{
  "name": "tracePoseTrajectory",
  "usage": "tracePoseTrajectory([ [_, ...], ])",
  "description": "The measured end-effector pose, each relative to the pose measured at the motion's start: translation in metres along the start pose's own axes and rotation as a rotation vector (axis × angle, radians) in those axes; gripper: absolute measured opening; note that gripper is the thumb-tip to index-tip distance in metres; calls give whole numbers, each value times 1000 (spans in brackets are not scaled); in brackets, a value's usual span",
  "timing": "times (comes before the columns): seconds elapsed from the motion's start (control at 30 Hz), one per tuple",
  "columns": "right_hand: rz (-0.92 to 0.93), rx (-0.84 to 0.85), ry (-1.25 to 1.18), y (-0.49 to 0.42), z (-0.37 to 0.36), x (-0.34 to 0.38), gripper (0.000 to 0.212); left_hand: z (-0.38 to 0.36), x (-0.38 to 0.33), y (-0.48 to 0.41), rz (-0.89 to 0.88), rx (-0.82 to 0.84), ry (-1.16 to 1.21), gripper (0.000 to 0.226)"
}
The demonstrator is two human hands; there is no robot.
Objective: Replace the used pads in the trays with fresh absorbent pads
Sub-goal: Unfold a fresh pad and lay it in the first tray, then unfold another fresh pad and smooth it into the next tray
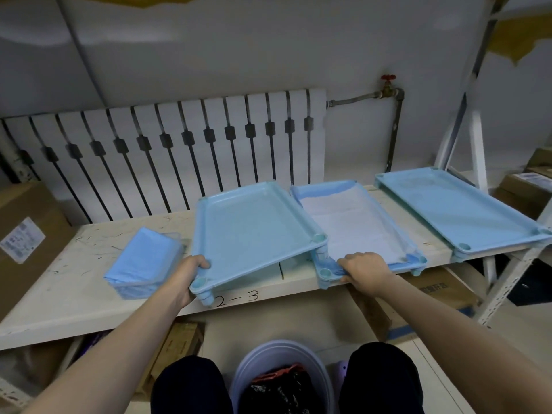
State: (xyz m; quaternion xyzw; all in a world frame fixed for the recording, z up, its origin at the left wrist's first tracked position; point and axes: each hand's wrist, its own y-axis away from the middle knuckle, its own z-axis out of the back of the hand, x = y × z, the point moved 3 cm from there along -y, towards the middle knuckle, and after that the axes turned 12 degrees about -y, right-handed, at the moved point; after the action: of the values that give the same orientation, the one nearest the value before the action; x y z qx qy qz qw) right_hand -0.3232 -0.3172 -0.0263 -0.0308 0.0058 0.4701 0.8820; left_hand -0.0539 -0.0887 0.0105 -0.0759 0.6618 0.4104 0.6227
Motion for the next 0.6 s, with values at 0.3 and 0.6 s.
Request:
tracePoseTrajectory([
  [0.3, -125, 65, -33, 8, 8, -32, 12, 10, 17, -7, 56, -76, -157, 6],
  [0.6, 38, -130, -327, -16, 35, 45, 42, 7, 28, -39, 9, -184, -503, 24],
])
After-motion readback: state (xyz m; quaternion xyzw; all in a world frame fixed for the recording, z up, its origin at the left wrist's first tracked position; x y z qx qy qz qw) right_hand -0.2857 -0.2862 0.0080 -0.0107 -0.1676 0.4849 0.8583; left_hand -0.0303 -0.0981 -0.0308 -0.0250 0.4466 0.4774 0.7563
